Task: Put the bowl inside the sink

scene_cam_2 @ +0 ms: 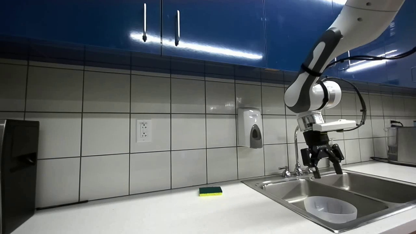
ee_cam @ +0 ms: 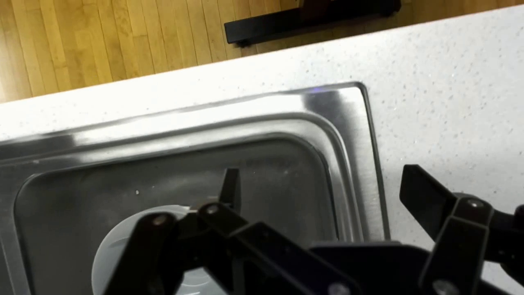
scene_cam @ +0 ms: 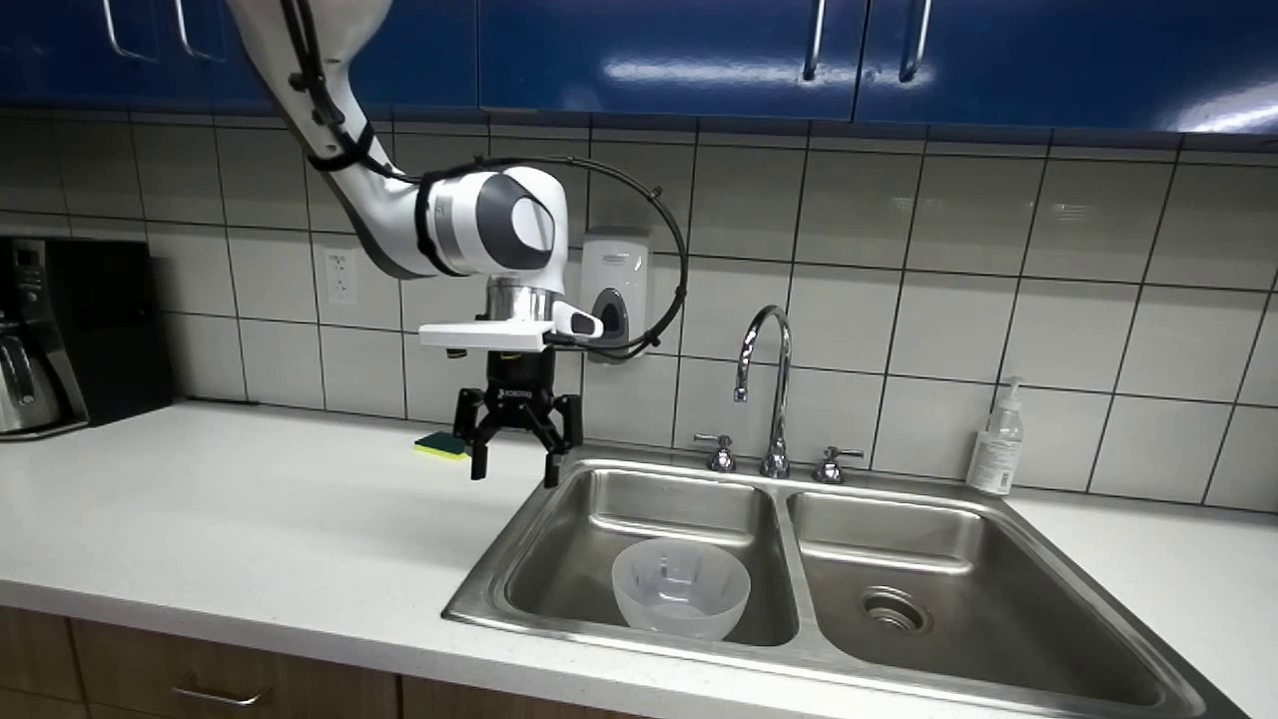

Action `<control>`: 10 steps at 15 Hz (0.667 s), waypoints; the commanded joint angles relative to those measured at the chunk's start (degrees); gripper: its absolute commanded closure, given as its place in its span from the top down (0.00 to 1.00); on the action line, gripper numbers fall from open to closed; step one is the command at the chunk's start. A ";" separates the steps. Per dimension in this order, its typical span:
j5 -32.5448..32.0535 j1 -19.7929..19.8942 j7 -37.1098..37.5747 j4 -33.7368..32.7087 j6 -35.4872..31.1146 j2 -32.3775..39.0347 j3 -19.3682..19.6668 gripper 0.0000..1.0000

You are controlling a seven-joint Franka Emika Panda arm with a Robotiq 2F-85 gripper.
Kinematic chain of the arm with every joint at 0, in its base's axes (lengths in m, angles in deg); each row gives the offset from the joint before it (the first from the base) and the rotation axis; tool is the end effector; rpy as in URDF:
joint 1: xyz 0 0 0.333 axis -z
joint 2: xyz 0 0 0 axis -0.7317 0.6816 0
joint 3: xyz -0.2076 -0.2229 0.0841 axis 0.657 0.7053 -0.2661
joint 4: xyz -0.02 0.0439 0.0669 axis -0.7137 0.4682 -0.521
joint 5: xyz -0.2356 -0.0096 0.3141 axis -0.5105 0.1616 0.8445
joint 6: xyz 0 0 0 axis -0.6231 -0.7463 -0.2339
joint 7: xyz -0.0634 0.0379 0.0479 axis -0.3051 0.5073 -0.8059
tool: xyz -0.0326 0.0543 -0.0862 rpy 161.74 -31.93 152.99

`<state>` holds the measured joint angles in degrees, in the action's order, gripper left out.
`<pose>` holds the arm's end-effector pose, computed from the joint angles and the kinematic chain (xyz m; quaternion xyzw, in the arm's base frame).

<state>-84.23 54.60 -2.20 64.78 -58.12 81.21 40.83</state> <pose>0.4900 -0.1431 0.3014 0.9907 -0.0508 -0.1216 0.0325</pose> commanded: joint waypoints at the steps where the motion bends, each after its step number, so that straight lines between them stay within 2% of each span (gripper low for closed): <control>1: -0.90 -0.70 0.81 9.23 -1.84 -9.05 -0.63 1.00; 8: -2.28 -1.08 0.56 17.65 -0.64 -18.68 -1.16 1.00; 9: -3.10 -1.04 1.35 18.11 -0.14 -19.35 -1.43 1.00; 10: -1.28 -1.01 -0.05 15.38 -0.16 -15.68 -0.87 1.00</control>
<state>-85.59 53.40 -2.22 80.30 -58.44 65.49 40.16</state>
